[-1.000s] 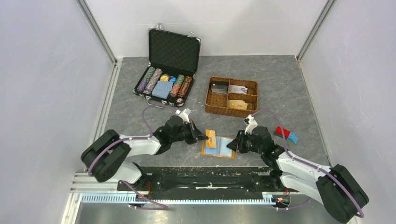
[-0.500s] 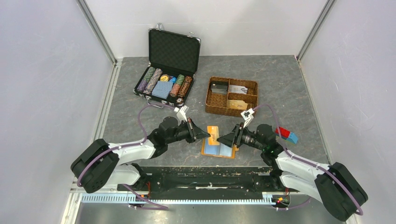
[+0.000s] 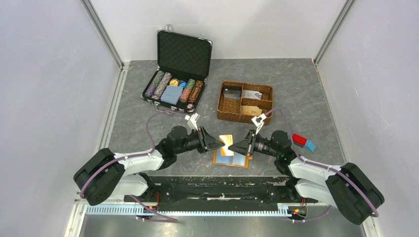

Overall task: Take the credit cards out of the card holder
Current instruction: Place the credit card in the storage box.

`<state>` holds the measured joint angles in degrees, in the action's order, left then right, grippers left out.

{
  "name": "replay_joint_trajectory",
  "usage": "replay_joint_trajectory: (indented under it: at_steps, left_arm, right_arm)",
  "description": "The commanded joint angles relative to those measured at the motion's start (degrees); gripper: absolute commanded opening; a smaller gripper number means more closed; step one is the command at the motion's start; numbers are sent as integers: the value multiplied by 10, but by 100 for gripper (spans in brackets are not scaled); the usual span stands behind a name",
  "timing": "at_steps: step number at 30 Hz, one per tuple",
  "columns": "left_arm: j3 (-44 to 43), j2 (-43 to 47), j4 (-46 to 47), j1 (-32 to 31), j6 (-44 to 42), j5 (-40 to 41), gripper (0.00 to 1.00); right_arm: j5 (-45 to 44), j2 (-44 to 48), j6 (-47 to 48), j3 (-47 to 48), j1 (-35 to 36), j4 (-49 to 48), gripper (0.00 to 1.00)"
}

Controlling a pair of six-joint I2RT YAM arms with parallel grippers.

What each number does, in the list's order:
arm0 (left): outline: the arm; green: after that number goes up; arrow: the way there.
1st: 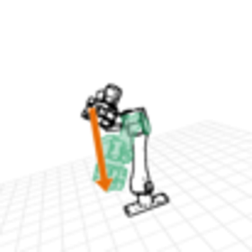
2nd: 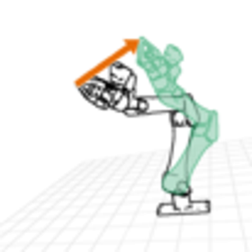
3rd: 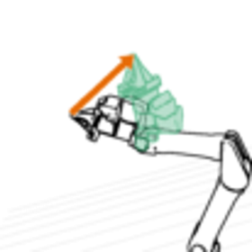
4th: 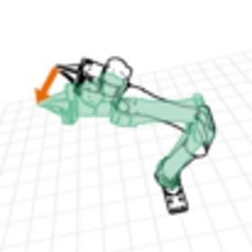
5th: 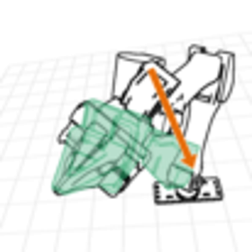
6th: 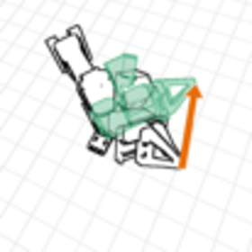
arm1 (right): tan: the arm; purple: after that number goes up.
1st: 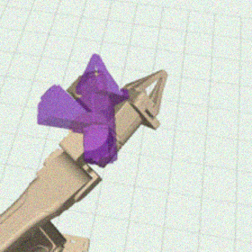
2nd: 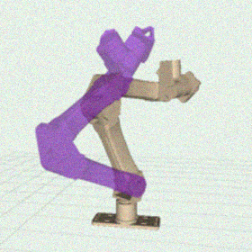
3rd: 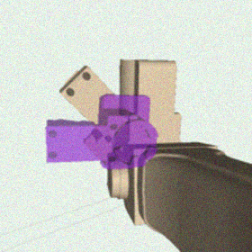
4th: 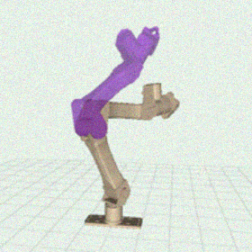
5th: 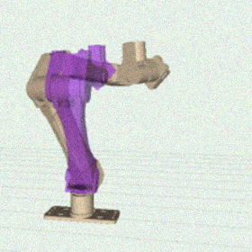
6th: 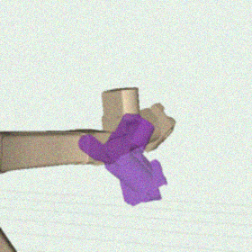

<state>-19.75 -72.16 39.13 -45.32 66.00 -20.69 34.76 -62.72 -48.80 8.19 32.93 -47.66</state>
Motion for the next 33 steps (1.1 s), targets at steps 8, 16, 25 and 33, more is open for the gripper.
replay_joint_trajectory:
  at_steps: [8,16,25,33]
  left_arm:
    - [-89,144,-359,-3,-173,20,62]
    - [-146,123,-411,-3,-241,-84,64]
    - [-203,65,-424,-4,-279,-171,54]
    - [-211,48,-425,-6,-293,-218,53]
  right_arm:
    - [178,5,129,26,4,78,0]
    - [225,-1,94,11,14,26,0]
    - [243,-37,6,-6,43,-112,0]
    - [238,-52,6,-1,43,-106,0]
